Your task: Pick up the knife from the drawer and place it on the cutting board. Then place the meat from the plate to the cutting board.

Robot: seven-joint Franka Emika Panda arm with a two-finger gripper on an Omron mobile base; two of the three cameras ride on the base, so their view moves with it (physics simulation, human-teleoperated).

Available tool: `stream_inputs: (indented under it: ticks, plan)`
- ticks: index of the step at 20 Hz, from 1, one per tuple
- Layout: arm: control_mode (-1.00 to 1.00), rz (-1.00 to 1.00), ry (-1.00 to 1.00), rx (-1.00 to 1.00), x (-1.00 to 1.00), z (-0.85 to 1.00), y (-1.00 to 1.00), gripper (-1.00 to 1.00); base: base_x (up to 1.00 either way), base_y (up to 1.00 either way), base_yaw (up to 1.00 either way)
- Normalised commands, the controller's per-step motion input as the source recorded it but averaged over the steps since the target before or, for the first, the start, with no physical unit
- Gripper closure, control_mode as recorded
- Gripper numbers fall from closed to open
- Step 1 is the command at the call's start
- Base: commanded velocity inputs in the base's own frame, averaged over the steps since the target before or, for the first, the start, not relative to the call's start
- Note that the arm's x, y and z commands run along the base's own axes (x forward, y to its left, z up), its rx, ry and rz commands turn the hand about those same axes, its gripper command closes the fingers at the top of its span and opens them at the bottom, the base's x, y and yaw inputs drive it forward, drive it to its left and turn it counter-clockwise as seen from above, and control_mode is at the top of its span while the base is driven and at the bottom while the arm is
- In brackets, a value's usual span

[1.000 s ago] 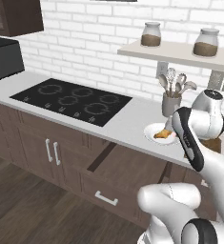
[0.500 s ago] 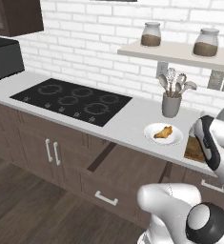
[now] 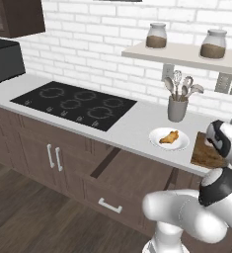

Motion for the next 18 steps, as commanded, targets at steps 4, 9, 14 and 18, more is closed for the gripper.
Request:
stream_inputs:
  ticks: [4, 9, 14, 18]
  plan:
    - [-1.0, 0.0, 0.11, 0.0, 0.34, -0.45, -0.33, 1.0, 0.0, 0.0, 0.0]
    - [-1.0, -0.03, 0.04, 0.0, 0.0, -0.47, -0.45, 1.0, 0.0, 0.0, 0.0]
    - [-1.0, -0.02, 0.02, 0.0, 0.0, -0.28, -0.07, 1.0, 0.0, 0.0, 0.0]
    - [-1.0, 0.0, 0.0, 0.0, 0.16, -0.18, 0.0, 1.0, 0.0, 0.0, 0.0]
